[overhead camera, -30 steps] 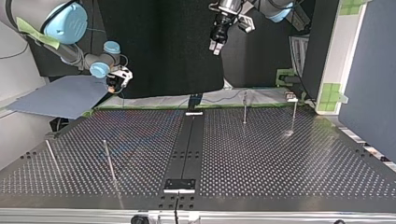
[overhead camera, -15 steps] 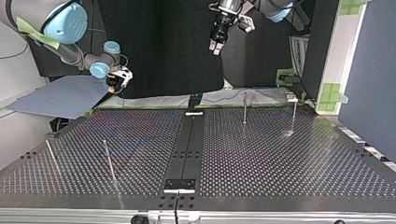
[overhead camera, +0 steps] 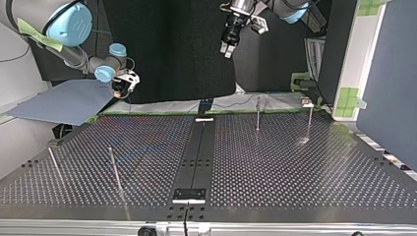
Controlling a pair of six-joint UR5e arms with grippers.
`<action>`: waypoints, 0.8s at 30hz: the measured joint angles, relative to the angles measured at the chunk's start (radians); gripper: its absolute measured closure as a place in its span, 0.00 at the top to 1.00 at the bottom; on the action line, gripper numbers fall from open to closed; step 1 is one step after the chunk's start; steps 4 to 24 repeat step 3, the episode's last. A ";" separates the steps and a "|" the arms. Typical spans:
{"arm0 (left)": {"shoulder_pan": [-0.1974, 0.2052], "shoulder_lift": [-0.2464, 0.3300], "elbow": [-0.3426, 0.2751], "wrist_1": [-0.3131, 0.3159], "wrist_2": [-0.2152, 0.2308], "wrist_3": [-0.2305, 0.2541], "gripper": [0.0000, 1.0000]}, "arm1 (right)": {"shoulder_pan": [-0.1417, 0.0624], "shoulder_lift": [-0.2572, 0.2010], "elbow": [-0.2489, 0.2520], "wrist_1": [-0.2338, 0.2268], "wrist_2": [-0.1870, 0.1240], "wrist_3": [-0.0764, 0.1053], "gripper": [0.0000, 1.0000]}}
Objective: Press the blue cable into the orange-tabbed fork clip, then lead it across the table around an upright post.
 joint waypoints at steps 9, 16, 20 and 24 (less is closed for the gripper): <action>0.000 0.000 0.000 0.000 0.000 0.000 1.00 | 0.000 0.000 0.000 0.000 0.000 0.000 0.00; 0.000 0.000 0.000 0.000 0.000 0.000 1.00 | 0.000 0.000 0.000 0.000 0.000 0.000 0.00; 0.000 0.000 0.000 0.000 0.000 0.000 1.00 | 0.000 0.000 0.000 0.000 0.000 0.000 0.00; 0.000 0.000 0.000 0.000 0.000 0.000 1.00 | 0.000 0.000 0.000 0.000 0.000 0.000 0.00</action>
